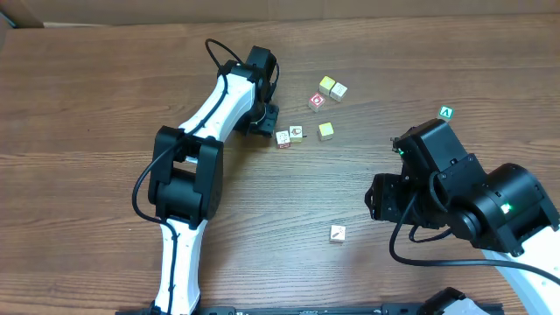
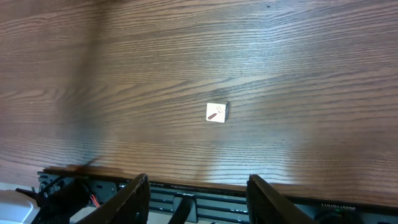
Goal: Flip 5 blocks
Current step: 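Reach the left gripper to the cluster and grasp the red Y block, then carry the red Y block forward and place it beside the 4 block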
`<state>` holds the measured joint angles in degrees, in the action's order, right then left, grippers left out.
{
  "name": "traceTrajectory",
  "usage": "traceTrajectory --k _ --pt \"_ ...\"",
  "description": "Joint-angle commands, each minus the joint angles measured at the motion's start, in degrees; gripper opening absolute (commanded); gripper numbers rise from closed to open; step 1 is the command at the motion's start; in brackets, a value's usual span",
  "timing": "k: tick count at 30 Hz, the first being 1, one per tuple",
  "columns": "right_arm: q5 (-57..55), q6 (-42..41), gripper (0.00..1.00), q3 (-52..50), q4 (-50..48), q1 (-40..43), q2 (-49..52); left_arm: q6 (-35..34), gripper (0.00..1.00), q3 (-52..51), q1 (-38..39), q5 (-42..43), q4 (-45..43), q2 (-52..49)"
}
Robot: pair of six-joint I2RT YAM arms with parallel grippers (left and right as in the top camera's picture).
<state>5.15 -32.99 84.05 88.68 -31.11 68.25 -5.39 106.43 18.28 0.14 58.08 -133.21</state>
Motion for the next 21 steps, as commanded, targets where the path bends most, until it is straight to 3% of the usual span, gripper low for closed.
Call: traceTrajectory --k 1,6,9,10,14,21 --pt "0.1 0.3 0.51 1.4 0.0 0.2 -0.7 0.8 0.53 2.6 -0.4 -0.8 0.0 -1.3" --pt "0.1 0.3 0.51 1.4 0.1 0.2 -0.7 1.1 0.33 4.6 -0.4 -0.8 0.6 -1.3" --pt "0.1 0.3 0.51 1.4 0.1 0.2 -0.7 1.1 0.09 5.5 -0.4 -0.7 1.9 -1.3" --pt "0.1 0.3 0.51 1.4 0.1 0.2 -0.7 1.1 0.05 5.7 -0.4 -0.7 2.5 -1.3" --pt "0.1 0.3 0.51 1.4 0.2 0.2 -0.7 1.0 0.04 6.9 -0.4 -0.8 7.0 -1.2" --pt "-0.1 0.3 0.51 1.4 0.6 0.2 -0.7 -5.7 0.04 9.7 -1.0 1.6 16.4 2.2"
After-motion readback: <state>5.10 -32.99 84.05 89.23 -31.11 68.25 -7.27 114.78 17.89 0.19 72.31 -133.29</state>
